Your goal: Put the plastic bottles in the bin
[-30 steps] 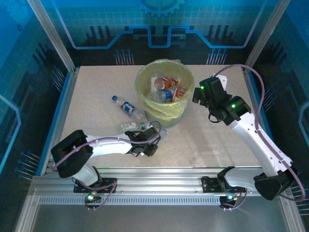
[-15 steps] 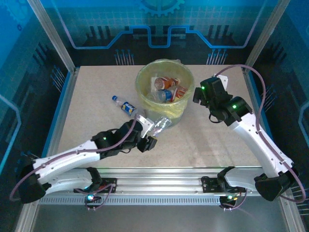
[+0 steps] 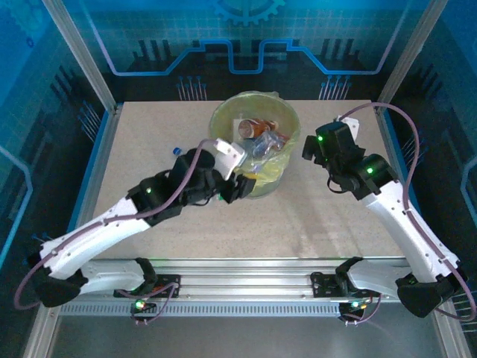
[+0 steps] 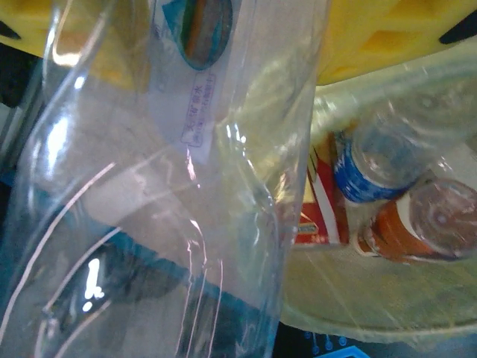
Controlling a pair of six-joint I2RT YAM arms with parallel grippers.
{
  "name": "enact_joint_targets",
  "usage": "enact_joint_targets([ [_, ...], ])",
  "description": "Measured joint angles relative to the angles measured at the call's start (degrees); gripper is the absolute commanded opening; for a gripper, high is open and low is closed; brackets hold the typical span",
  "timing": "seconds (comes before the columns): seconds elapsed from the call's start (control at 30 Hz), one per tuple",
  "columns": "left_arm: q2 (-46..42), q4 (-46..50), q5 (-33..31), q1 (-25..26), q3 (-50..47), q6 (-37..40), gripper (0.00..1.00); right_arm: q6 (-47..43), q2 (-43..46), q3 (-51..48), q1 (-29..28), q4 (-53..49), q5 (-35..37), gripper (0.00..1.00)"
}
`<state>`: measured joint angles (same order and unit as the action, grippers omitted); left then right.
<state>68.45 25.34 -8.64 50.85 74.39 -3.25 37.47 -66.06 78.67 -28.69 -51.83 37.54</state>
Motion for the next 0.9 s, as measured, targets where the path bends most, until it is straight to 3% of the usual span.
enact_joint_targets([
  [0.27,13.5,3.2,2.2,-8.0,14.8,0.9,0.48,0.0,0.0,0.0,0.3,0.0,0.0,1.0],
  [0.57,25.4,8.9,5.6,-10.9,27.6,5.2,0.51,0.0,0.0,0.0,1.1,0.0,0.0,1.0],
  [0.9,31.3,13.7,6.6,-11.8,29.5,8.4,0.57,0.0,-0.3,0.0,2.1,0.0,-0.1,1.0],
])
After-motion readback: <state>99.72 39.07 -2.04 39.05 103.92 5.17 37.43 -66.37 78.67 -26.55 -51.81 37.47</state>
